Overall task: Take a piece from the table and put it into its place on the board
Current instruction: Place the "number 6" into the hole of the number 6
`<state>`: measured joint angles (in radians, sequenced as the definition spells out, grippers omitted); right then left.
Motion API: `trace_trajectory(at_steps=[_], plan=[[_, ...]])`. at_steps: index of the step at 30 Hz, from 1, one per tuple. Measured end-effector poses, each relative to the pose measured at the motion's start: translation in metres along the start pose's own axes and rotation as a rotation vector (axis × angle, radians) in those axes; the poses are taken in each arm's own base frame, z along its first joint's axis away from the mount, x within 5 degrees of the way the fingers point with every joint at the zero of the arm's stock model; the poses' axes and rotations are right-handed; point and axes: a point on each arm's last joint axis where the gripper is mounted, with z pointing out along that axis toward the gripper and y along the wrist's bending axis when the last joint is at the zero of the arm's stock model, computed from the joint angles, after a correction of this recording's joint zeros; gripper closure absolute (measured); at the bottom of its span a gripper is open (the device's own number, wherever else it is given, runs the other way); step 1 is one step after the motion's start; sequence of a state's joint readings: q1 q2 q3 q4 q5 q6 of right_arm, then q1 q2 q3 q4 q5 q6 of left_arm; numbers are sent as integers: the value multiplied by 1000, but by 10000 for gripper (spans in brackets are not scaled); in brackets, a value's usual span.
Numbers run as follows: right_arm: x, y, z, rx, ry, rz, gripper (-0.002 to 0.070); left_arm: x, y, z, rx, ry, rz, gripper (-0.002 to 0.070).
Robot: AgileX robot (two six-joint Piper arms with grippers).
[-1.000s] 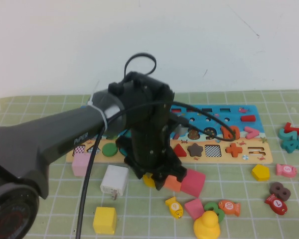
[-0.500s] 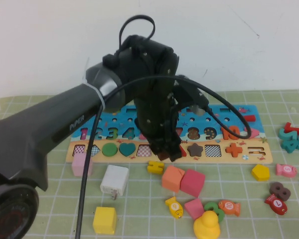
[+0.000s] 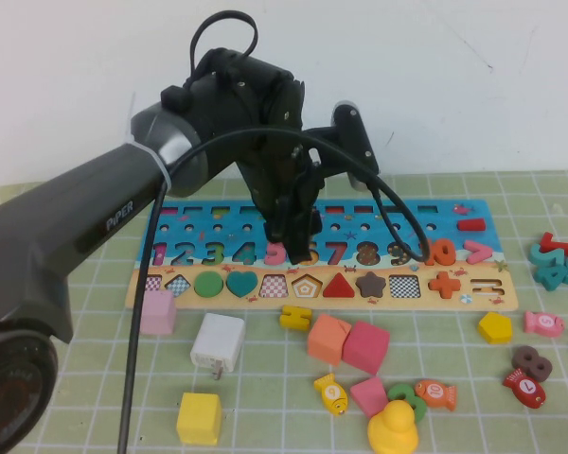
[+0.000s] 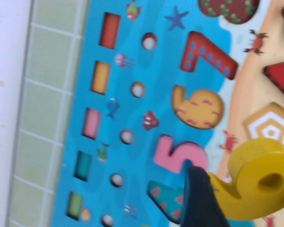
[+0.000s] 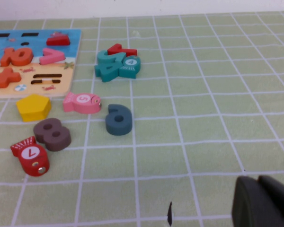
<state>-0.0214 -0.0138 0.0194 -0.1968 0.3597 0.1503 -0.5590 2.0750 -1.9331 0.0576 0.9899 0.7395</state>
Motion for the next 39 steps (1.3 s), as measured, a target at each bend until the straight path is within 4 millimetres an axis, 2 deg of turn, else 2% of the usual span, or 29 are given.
trace_trajectory(at_steps=[8, 13, 16, 22, 27, 33, 39], plan=[[0, 0, 0, 0, 0, 0, 677, -8, 9, 0, -99, -92, 12, 325], [0, 0, 0, 0, 0, 0, 677, -6, 18, 1, -146, -118, 14, 325], [0, 0, 0, 0, 0, 0, 677, -2, 23, 7, -166, -109, 18, 325], [0, 0, 0, 0, 0, 0, 677, 9, 28, 40, -189, -29, 84, 325], [0, 0, 0, 0, 0, 0, 677, 14, 28, 58, -180, -3, 108, 325], [0, 0, 0, 0, 0, 0, 677, 11, 21, 60, -107, -38, 170, 325], [0, 0, 0, 0, 0, 0, 677, 5, 9, 61, 11, -112, 405, 325]])
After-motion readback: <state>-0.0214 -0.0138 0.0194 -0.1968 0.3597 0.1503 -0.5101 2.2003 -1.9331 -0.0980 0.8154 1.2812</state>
